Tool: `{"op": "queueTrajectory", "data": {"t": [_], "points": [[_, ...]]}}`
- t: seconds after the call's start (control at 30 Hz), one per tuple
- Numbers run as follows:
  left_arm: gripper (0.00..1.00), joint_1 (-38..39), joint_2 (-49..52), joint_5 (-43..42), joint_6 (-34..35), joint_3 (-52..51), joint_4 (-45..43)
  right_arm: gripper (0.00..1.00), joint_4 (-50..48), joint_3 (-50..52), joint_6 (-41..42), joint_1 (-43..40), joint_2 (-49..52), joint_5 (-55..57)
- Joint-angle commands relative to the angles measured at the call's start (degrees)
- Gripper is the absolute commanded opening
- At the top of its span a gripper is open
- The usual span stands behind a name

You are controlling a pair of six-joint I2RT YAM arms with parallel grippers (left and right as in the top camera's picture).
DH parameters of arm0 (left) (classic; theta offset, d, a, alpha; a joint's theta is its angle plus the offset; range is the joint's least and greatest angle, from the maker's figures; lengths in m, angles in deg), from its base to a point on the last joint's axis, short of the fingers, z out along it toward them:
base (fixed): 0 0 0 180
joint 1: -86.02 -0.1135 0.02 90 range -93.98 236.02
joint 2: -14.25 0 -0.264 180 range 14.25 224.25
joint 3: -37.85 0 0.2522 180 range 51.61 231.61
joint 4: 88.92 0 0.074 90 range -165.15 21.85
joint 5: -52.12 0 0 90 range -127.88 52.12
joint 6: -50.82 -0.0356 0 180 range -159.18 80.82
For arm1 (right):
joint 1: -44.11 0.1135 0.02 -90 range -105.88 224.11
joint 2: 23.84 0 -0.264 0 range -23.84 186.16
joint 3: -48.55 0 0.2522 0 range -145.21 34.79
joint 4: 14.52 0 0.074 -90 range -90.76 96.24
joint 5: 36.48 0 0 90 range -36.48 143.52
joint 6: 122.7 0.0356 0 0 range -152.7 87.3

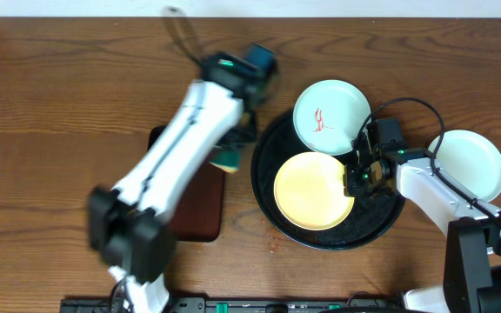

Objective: Clean dirty plates on tray and stack at the side
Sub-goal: 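Lift the sponge away and return the left gripper over the brown tray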

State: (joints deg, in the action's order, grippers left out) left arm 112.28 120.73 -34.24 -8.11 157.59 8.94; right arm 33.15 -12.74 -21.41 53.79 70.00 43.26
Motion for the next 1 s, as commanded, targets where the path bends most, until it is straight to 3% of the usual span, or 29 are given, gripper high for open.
{"op": "queueTrajectory", "data": {"t": [0.0, 0.2, 0.43, 0.7, 0.97], "points": [[0.07, -5.6, -3.9, 2.0, -3.4, 1.1, 1.4, 0.01, 1.7, -1.4, -0.9, 0.2, -0.3, 4.8], [0.08, -12.3, -5.7, -1.9, -8.4, -2.2, 2.2, 0.01, 6.6, -5.8, -2.7, 2.3, -10.7, 6.4], [0.08, -13.8, -5.7, -2.1, -8.6, -13.1, -5.0, 0.01, 8.2, -6.3, -2.8, 9.2, -22.3, 19.1], [0.08, -13.8, -5.7, -3.4, -9.0, -24.2, -11.5, 0.01, 10.3, -6.8, -4.3, 19.1, -28.9, 40.3], [0.08, -13.8, -5.7, -3.0, -9.0, -26.9, -14.4, 0.01, 10.3, -6.9, -11.4, 32.2, -29.9, 58.4]]}}
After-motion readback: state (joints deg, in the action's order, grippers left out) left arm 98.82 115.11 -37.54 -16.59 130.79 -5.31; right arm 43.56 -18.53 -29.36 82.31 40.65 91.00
